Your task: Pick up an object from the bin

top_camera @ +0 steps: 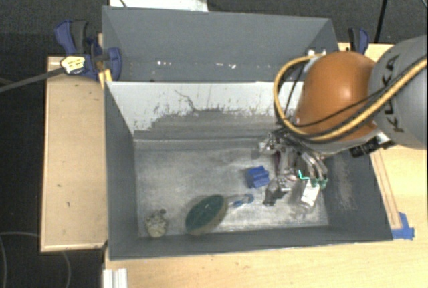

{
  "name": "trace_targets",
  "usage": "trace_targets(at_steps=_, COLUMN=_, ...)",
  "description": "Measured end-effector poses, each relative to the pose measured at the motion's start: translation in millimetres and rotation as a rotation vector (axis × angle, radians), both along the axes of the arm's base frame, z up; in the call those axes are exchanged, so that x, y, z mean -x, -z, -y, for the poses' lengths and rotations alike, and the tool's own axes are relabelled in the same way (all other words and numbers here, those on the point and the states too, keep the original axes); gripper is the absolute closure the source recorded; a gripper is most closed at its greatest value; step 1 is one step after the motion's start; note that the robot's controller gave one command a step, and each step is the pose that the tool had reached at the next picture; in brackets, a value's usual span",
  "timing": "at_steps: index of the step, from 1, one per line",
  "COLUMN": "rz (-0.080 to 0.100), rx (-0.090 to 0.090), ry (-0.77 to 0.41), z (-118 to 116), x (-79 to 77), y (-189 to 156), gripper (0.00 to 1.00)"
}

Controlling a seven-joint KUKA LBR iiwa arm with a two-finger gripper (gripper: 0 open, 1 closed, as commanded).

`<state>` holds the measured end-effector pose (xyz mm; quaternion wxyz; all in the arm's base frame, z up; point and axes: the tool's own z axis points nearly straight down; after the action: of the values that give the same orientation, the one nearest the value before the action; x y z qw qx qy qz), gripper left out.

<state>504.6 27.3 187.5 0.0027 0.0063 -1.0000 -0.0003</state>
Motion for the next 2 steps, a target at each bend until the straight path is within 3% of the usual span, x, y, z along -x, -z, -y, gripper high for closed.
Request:
trace_targets(at_steps=1, rz=0.011, rx=-0.001, ry=-0.329, z=11.2, x=-39.9, y=116.0, gripper=0.0)
trace_targets(at_steps=2, rz=0.016, rx=0.0, ry=-0.326, z=10.9, x=-41.1, y=113.2, gripper=1.0)
